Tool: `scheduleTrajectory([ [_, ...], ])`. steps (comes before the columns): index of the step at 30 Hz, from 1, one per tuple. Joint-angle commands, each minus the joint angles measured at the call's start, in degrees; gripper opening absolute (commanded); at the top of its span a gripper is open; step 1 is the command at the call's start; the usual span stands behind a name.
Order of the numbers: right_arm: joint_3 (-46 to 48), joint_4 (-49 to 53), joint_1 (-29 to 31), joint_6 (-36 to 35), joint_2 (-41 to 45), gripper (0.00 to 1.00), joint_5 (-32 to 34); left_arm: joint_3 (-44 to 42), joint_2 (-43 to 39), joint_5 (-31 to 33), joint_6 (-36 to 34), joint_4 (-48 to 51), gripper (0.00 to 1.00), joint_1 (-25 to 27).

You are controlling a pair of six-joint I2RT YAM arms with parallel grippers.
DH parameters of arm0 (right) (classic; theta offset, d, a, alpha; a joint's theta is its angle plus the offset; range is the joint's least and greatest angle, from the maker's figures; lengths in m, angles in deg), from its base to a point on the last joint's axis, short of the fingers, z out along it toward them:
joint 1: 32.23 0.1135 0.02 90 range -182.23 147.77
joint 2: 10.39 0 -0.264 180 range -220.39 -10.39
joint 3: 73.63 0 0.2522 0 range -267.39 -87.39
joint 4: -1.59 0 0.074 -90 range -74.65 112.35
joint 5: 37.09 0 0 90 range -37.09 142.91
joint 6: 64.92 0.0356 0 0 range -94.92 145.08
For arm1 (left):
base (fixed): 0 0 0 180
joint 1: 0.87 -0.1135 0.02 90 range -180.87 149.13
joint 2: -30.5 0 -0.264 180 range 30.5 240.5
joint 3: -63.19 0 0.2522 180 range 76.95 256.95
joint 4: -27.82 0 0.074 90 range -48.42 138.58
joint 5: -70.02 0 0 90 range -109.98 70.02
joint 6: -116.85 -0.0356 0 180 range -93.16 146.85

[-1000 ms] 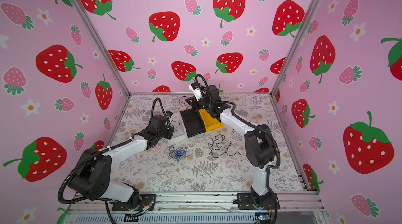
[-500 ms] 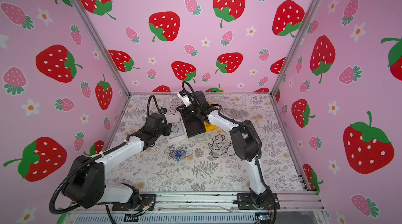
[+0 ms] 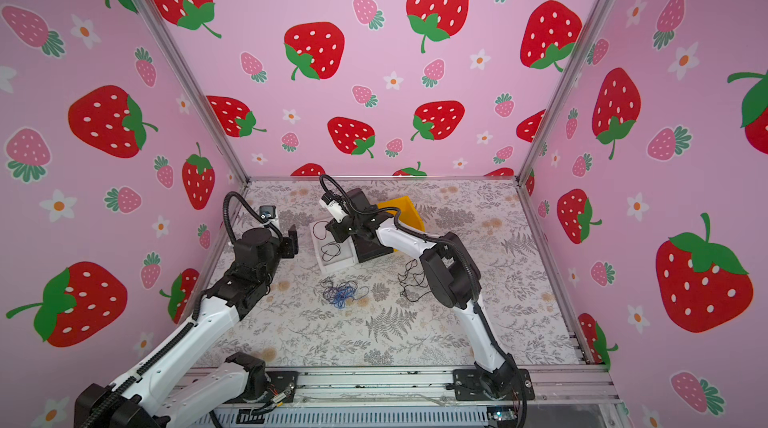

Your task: Untangle the cables

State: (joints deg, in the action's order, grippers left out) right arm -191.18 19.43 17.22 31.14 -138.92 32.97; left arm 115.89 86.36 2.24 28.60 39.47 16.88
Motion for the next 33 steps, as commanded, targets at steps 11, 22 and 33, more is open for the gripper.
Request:
scheduleTrajectory([
  [11, -2.60, 5.51, 0.56, -5.13, 3.39, 0.48, 3.67, 3.32, -1.40, -6.34, -0.44, 4.82, 0.71, -0.22],
  [22, 10.46, 6.62, -3.55, -4.24, 27.66, 0.51, 7.39, 9.11, -0.15, -22.91, 0.07, 8.37, 0.64, 2.00],
  [33, 47.31, 22.78, -19.91, 14.68, 59.42, 0.49, 13.53, 20.32, 18.75, -25.56, -9.40, 11.13, 0.62, 23.06],
])
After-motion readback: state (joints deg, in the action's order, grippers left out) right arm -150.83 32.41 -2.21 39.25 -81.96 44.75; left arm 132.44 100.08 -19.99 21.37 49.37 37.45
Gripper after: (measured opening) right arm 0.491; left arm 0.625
